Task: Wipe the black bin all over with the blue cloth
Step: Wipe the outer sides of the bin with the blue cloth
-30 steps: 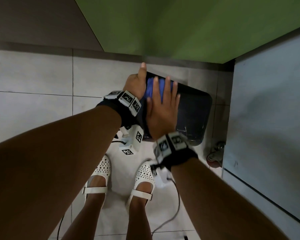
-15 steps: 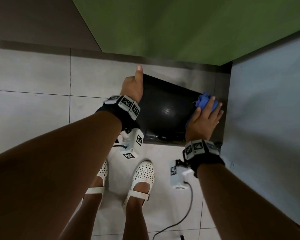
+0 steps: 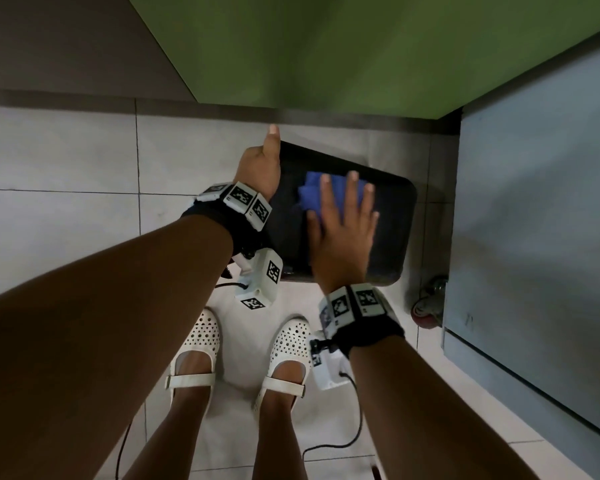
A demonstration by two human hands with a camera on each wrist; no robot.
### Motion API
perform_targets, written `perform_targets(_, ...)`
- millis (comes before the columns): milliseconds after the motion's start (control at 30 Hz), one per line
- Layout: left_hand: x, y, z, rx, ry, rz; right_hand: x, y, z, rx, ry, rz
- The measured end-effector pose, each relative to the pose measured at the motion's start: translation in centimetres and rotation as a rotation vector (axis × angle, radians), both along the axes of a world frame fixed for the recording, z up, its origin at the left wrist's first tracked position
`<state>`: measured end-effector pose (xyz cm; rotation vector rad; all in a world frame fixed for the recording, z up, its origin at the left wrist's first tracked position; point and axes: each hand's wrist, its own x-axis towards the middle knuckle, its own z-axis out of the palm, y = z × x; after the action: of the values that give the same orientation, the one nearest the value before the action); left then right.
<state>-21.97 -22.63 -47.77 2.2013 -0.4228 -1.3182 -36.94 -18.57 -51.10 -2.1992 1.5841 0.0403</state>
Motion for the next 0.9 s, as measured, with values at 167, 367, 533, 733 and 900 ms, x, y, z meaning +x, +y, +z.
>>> perform_targets(167, -0.1, 0.1, -0.3, -0.023, 0.002, 0.016, -4.1, -2.6, -0.1, 0.085, 0.096, -0.318)
perform_targets(367, 0.1, -0.1, -0.6, -0.021, -0.005, -0.019, 0.2, -2.0, 0.1, 0.072, 0.080, -0.383)
perform_targets(533, 0.0, 0.0, -0.2, -0.002, -0.016, -0.043, 1.3, 1.5, 0.3, -0.030, -0.010, 0.108)
perform_targets(733, 0.2, 0.1, -0.2, -0.006, -0.014, -0.059, -4.1, -0.6, 0.0, -0.061, 0.047, 0.311)
perform_targets(900, 0.2, 0.2, -0.5, -0.003, 0.004, -0.032, -4.8, -4.3, 0.2, 0.088, 0.026, -0.461)
